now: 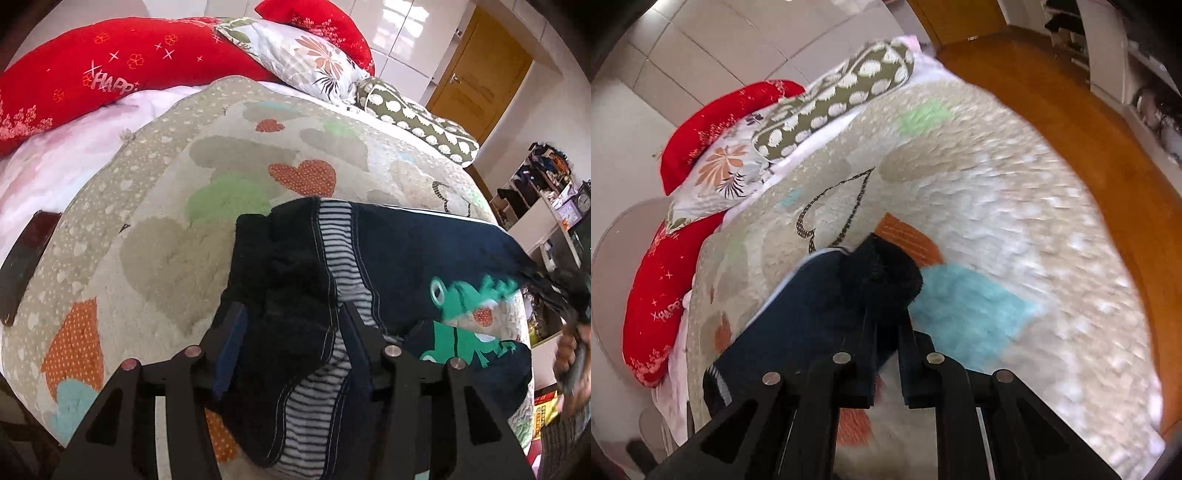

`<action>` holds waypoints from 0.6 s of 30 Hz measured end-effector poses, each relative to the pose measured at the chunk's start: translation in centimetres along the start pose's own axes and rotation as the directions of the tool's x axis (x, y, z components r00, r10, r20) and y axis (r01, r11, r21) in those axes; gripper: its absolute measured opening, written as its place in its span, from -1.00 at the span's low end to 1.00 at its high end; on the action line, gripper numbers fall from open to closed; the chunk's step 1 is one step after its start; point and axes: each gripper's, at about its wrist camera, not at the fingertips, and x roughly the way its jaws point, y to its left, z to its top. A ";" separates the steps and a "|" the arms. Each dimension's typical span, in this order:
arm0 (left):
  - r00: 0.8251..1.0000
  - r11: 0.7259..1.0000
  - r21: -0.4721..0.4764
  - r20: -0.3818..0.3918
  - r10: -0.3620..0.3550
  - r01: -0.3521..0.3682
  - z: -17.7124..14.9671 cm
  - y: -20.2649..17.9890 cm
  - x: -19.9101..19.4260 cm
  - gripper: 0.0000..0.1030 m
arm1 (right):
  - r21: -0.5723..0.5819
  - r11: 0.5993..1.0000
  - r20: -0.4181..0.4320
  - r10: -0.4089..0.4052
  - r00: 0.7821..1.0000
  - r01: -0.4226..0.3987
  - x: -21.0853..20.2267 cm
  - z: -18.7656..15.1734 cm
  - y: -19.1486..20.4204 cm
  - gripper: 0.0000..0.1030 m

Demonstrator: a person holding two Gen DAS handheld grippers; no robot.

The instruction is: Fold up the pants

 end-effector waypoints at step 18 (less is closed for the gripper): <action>0.993 0.999 0.040 -0.114 0.031 -0.027 1.2 -4.5 6.4 0.18 | -0.189 0.979 0.013 0.077 0.997 -0.073 -2.8 -5.9 3.9 -0.39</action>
